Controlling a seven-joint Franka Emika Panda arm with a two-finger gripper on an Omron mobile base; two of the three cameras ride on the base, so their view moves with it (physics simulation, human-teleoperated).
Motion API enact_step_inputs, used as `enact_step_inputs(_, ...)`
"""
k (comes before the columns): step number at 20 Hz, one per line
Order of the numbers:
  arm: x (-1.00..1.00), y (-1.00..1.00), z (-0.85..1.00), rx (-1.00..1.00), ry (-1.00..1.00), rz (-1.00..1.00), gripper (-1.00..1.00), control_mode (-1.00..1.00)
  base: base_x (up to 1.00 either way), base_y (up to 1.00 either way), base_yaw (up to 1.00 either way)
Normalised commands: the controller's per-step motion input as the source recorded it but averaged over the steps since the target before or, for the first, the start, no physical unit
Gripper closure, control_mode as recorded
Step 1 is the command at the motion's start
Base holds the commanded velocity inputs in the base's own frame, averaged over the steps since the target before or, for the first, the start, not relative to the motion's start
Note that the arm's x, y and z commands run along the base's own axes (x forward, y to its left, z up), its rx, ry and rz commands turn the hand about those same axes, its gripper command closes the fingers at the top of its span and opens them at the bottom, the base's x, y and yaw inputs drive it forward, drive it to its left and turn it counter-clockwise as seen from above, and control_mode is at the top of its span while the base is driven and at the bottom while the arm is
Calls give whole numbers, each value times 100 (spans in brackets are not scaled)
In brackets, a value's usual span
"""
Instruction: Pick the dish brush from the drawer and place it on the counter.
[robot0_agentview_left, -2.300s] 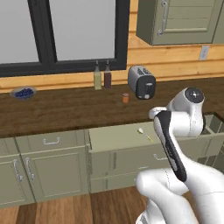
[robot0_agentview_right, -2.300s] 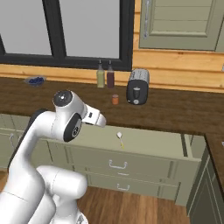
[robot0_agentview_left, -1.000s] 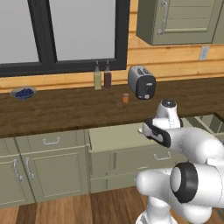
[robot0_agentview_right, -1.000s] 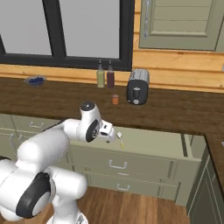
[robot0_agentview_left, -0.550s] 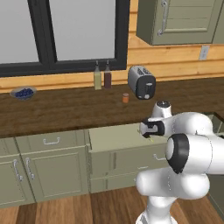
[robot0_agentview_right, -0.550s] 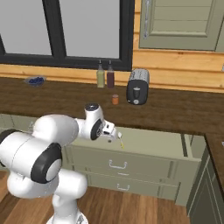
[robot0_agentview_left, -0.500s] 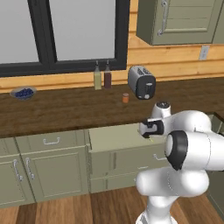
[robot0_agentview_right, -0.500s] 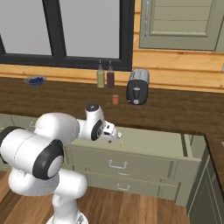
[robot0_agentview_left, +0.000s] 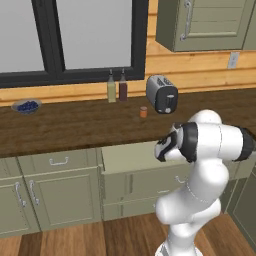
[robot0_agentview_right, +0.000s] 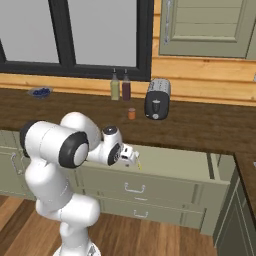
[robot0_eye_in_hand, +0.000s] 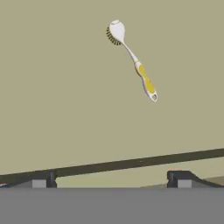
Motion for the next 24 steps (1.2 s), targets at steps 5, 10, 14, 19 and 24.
enact_step_inputs(5, 32, 0, -41, 0, 0, 0, -100, -100, 0, 0, 0)
enact_step_inputs(10, 8, -1, -26, 0, 1, 0, -100, -100, 0, 0, 0)
enact_step_inputs(14, -62, -24, -8, 0, 18, 0, -100, -100, 0, 0, 0)
enact_step_inputs(19, -100, -56, 0, 0, 28, -1, -100, -100, 0, 0, 0)
enact_step_inputs(24, -100, -46, 31, 0, 18, -3, -100, -100, 0, 0, 0)
